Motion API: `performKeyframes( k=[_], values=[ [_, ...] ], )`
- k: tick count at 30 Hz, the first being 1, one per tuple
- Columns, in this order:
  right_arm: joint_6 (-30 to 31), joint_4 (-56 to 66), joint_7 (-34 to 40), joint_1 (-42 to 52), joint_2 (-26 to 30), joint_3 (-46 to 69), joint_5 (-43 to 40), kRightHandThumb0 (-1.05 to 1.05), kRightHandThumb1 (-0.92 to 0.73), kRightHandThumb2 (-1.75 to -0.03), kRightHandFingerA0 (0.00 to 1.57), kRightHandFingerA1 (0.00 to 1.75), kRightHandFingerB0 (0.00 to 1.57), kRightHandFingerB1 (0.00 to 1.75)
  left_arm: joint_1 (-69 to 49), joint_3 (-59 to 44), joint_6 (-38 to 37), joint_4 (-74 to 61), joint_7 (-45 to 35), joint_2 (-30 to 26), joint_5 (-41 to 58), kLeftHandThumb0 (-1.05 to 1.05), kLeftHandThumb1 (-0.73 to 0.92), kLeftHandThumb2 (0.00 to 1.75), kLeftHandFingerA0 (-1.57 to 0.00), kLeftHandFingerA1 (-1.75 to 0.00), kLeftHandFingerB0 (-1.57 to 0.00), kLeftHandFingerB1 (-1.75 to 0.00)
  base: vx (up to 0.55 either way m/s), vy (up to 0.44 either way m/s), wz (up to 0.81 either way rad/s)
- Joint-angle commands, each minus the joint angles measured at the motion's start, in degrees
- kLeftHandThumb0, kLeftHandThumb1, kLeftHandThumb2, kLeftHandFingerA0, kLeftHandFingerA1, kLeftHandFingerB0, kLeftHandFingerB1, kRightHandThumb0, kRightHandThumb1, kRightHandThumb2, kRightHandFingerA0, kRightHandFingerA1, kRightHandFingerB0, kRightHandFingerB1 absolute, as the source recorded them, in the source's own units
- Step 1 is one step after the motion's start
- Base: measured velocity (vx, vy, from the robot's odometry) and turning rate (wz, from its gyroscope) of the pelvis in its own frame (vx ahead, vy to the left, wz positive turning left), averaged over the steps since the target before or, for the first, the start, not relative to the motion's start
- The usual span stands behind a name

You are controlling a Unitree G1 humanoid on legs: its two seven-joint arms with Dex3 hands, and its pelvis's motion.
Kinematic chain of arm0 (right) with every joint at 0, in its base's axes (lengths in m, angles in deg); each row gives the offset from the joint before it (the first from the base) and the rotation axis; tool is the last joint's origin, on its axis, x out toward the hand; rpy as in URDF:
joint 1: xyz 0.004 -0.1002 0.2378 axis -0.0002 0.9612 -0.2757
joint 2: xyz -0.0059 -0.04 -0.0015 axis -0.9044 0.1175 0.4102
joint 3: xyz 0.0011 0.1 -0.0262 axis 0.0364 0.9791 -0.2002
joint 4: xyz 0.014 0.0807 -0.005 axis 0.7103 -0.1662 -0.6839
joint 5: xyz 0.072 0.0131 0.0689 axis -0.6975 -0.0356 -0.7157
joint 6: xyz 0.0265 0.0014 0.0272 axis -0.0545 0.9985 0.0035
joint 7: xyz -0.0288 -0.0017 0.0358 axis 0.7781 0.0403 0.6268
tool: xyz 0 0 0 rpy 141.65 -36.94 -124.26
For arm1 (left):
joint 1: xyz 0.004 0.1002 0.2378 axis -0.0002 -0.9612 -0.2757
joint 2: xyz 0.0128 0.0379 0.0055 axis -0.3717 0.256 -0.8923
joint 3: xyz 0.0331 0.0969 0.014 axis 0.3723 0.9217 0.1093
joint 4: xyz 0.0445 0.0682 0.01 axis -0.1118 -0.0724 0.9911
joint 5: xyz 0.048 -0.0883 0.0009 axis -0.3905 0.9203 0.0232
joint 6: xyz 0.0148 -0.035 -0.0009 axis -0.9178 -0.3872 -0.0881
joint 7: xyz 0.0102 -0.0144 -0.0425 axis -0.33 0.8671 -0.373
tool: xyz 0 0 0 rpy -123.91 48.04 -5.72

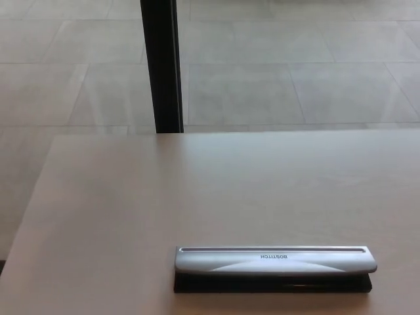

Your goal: A hole pucnch is kept on the middle on the desk infront of the robot and the robot uses both its hands as fists to press on it and use it

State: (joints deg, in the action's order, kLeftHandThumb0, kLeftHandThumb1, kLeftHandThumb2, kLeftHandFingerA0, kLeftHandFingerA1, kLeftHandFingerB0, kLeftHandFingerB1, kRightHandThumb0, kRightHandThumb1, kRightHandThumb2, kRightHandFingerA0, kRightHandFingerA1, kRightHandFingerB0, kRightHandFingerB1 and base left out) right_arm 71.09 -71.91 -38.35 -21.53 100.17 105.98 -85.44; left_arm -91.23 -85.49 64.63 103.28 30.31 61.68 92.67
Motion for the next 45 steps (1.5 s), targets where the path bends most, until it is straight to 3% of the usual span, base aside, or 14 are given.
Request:
performKeyframes(
  k=[1,3,4,7,8,10,16,19,24,25,26,29,31,45],
  values=[
    [-1.7,-1.1,0.4,-5.1,5.5,12.7,-14.3,-0.63,-0.8,-0.65,0.6,0.91,0.06,0.53,2.6,-13.5,0.6,-3.2,9.3,0.8,12.0,-0.44,0.5,0.84,-1.1,-0.83,-0.76,-0.83,0.0,0.0,0.0],
    [-2.5,0.2,-0.6,-7.3,7.7,14.7,-15.1,-0.63,-0.62,-1.0,0.66,0.91,0.08,0.56,4.6,-17.1,-0.6,-4.9,8.9,-0.1,14.0,-0.48,0.52,0.82,-0.98,-0.79,-0.7,-0.75,0.0,0.0,0.0],
    [-2.8,0.4,-0.3,-8.4,8.3,15.3,-15.3,-0.6,-0.82,-0.63,0.83,0.96,0.21,0.56,5.5,-18.5,-2.0,-5.8,9.4,0.0,14.9,-0.53,0.51,0.76,-1.06,-0.78,-0.78,-0.75,0.0,0.0,0.0],
    [-3.8,2.1,1.1,-13.3,10.4,17.0,-15.7,-0.56,-0.82,-0.71,0.92,0.94,0.39,0.69,9.3,-21.1,-5.6,-10.3,12.6,-0.5,14.0,-0.55,0.59,0.73,-1.06,-0.71,-0.78,-0.66,0.0,0.0,0.0],
    [-5.0,4.9,2.3,-15.9,10.7,17.2,-15.7,-0.49,-0.71,-0.89,1.08,1.12,0.81,0.77,12.8,-22.9,-8.7,-11.7,11.1,-1.2,15.7,-0.57,0.59,0.7,-1.08,-0.8,-0.92,-0.64,0.0,0.0,0.0],
    [-6.6,8.5,-0.3,-19.6,10.8,18.4,-17.6,-0.48,-0.55,-1.05,1.09,1.35,0.99,0.81,17.7,-23.9,-8.6,-17.0,13.0,-1.9,15.7,-0.55,0.58,0.81,-1.05,-1.19,-1.02,-0.63,0.0,0.0,0.0],
    [-3.6,32.0,-0.1,-24.9,5.6,15.8,-19.5,-0.56,-0.56,-0.94,1.23,1.69,1.06,1.04,33.7,-22.9,-1.3,-42.6,19.2,1.9,18.5,-0.61,0.46,0.9,-0.98,-1.64,-1.05,-0.97,0.0,0.0,0.0],
    [-2.0,51.9,1.2,-24.5,-0.5,10.7,-21.3,-0.62,-0.45,-1.0,1.15,1.67,1.0,1.12,39.5,-14.8,5.9,-60.6,22.2,4.3,15.3,-0.74,0.25,1.03,-1.28,-1.27,-1.25,-1.05,0.0,0.0,0.0],
    [0.4,68.9,2.7,-23.5,-5.0,4.1,-22.1,-0.56,-0.41,-1.02,1.1,1.6,1.07,0.99,44.7,-5.4,10.0,-77.2,23.3,9.7,15.4,-0.17,0.37,1.26,-1.01,-1.69,-0.94,-1.38,0.0,0.0,0.0],
    [2.6,75.1,4.7,-22.9,-6.6,2.0,-23.0,-0.53,-0.4,-1.08,1.32,1.35,1.04,1.02,46.0,-1.8,12.2,-82.4,24.3,11.8,15.0,-0.22,0.53,1.2,-1.28,-1.44,-0.93,-1.2,0.0,0.0,0.0],
    [2.3,79.3,4.7,-22.4,-8.2,-1.1,-22.4,-0.49,-0.48,-1.13,1.34,1.36,1.02,1.03,47.1,2.5,11.2,-85.3,23.4,14.8,15.5,-0.13,0.63,1.16,-1.06,-1.75,-0.71,-1.33,0.0,0.0,0.0],
    [3.7,82.1,1.4,-20.4,-9.1,-4.5,-23.5,-0.42,-0.5,-1.15,1.31,1.35,0.97,1.02,47.5,7.1,11.8,-88.3,24.3,19.9,14.1,-0.17,0.71,1.02,-1.01,-1.75,-0.57,-1.37,0.0,0.0,0.0],
    [6.0,83.9,-0.7,-18.5,-9.8,-6.7,-25.1,-0.35,-0.52,-1.07,1.09,1.74,0.94,1.04,45.3,10.3,12.1,-90.1,23.1,22.5,13.5,-0.13,0.86,0.93,-1.02,-1.75,-0.51,-1.37,0.0,0.0,0.0],
    [18.6,89.1,-2.9,-5.0,-19.4,-27.8,-20.5,-0.33,-0.67,-1.07,1.02,1.75,0.75,1.35,30.8,33.4,6.6,-79.9,14.8,38.1,5.7,-0.2,0.74,1.06,-0.94,-1.75,-0.52,-1.61,0.0,0.0,0.0]
  ],
)
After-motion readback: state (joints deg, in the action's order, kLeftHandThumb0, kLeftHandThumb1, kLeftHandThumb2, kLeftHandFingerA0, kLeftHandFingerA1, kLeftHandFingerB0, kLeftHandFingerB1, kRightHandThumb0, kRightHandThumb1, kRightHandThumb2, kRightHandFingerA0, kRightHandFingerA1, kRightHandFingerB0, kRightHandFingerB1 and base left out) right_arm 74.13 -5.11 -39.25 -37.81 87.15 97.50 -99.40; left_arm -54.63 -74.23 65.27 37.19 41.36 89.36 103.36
